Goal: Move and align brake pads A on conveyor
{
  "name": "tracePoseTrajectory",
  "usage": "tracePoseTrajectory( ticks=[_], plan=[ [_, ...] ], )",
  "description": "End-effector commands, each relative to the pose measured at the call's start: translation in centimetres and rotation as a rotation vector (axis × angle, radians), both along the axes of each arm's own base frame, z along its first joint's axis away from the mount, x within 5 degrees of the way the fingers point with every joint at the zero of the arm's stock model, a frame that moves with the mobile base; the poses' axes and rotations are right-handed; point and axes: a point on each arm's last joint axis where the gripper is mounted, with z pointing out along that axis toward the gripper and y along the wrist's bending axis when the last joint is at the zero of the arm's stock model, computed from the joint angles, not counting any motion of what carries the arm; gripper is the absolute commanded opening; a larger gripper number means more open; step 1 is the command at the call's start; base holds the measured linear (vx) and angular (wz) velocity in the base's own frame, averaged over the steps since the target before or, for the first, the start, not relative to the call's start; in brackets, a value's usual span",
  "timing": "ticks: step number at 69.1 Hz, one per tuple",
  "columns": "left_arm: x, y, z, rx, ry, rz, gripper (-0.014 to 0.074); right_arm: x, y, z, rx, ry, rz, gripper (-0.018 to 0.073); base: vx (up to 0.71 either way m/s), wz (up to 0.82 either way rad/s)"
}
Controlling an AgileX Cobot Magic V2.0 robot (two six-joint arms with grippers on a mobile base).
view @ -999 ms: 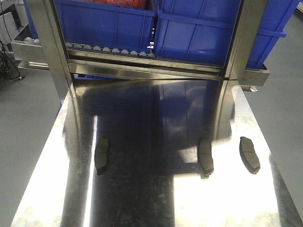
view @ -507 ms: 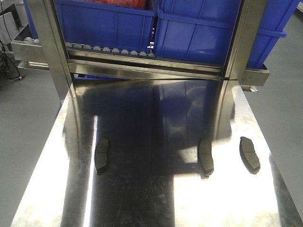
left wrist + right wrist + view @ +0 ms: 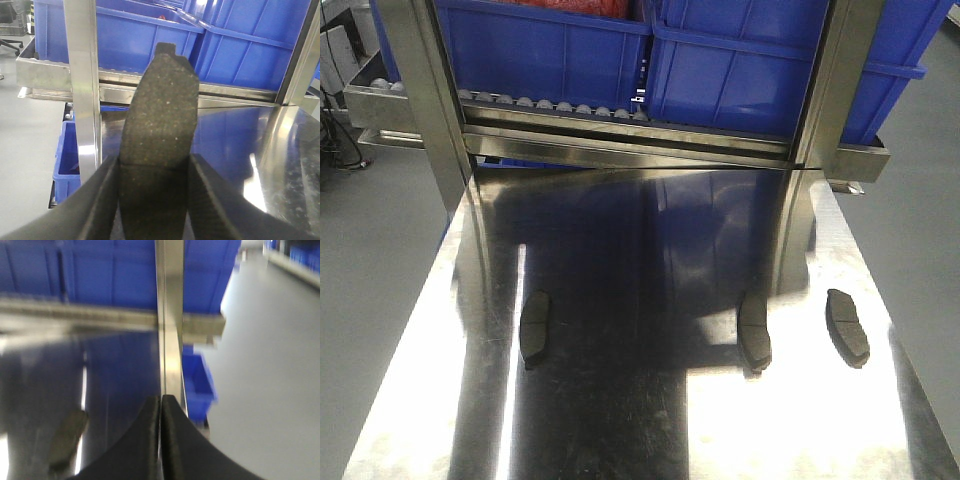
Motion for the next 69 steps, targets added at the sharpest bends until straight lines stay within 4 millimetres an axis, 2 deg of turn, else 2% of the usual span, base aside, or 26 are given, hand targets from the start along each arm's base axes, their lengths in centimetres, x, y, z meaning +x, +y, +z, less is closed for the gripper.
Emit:
tracePoseTrajectory(
  ticks=[1,11,15,29,36,57,63,69],
  plan=[
    [0.0,0.0,1.8,-0.031,-0.122,0.000,-0.0006,1.9,0.0,1.4,0.013,0.076,-0.001,-0.0010,0.00,0.00],
    [0.0,0.0,1.8,-0.031,-0.122,0.000,-0.0006,3.9,0.1,0.9,0.057,0.168,-0.011,-0.0010,0.00,0.00],
    [0.0,0.0,1.8,-0.031,-0.122,0.000,-0.0006,4.3,0.2,0.3,0.102,0.227,-0.023,-0.0010,0.00,0.00],
    [0.0,0.0,1.8,-0.031,-0.122,0.000,-0.0006,5.1,0.1,-0.7,0.064,0.307,-0.013,0.0013,0.00,0.00],
    [0.0,0.0,1.8,-0.031,-0.122,0.000,-0.0006,5.4,0.1,-1.1,0.033,0.365,0.003,0.0078,0.00,0.00],
    [0.0,0.0,1.8,-0.031,-0.122,0.000,-0.0006,8.5,0.2,0.3,0.025,0.515,0.013,0.0434,0.00,0.00],
    [0.0,0.0,1.8,-0.031,-0.122,0.000,-0.0006,10.0,0.2,0.4,0.026,0.535,0.012,0.0494,0.00,0.00],
    [0.0,0.0,1.8,-0.031,-0.122,0.000,-0.0006,11.6,0.1,0.3,0.027,0.564,0.012,0.0506,0.00,0.00]
  ],
)
